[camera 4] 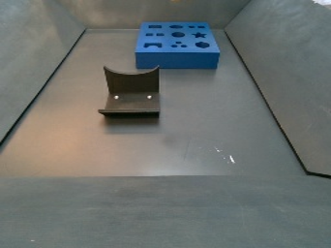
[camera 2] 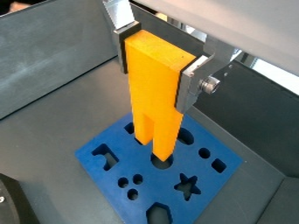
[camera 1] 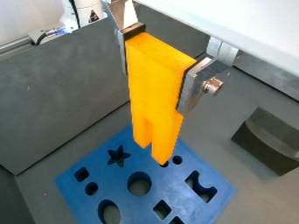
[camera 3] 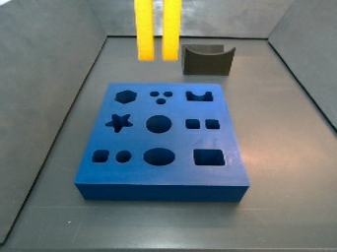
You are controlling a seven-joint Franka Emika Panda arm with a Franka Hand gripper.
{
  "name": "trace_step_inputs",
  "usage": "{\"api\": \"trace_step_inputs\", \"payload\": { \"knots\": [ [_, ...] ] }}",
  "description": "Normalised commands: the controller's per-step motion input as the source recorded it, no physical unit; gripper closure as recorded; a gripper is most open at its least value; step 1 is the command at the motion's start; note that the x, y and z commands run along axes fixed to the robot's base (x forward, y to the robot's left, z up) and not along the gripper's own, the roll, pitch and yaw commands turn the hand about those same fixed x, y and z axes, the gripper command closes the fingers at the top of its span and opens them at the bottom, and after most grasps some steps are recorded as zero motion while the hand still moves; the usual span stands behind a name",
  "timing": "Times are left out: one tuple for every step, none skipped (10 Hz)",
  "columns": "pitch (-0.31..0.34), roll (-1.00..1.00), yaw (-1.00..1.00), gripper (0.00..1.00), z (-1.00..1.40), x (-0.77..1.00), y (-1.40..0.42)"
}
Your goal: Insert the double-square object.
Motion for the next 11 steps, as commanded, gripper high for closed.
{"api": "trace_step_inputs", "payload": {
  "knots": [
    [0.0,0.0,0.0,1.0,-0.02,0.0,0.0],
    [0.0,-0.03,0.0,1.0,-0.08,0.0,-0.02],
    [0.0,-0.01,0.0,1.0,-0.24,0.18,0.0],
    [-0.003,0.0,0.11,1.0,-0.38,0.45,-0.09],
    [-0.05,0.0,0.22,1.0,-0.44,0.63,-0.26],
    [-0.059,0.0,0.25,1.0,-0.41,0.72,-0.35],
    [-0.071,0.02,0.25,1.0,-0.22,0.75,-0.38],
    [-0.081,0.09,0.27,1.0,-0.07,0.74,-0.35],
    [-0.077,0.21,0.16,1.0,0.0,0.79,-0.38],
    [0.0,0.33,0.0,1.0,-0.09,0.86,-0.55],
    [0.0,0.36,0.0,1.0,-0.14,0.76,-0.5]
  ]
}}
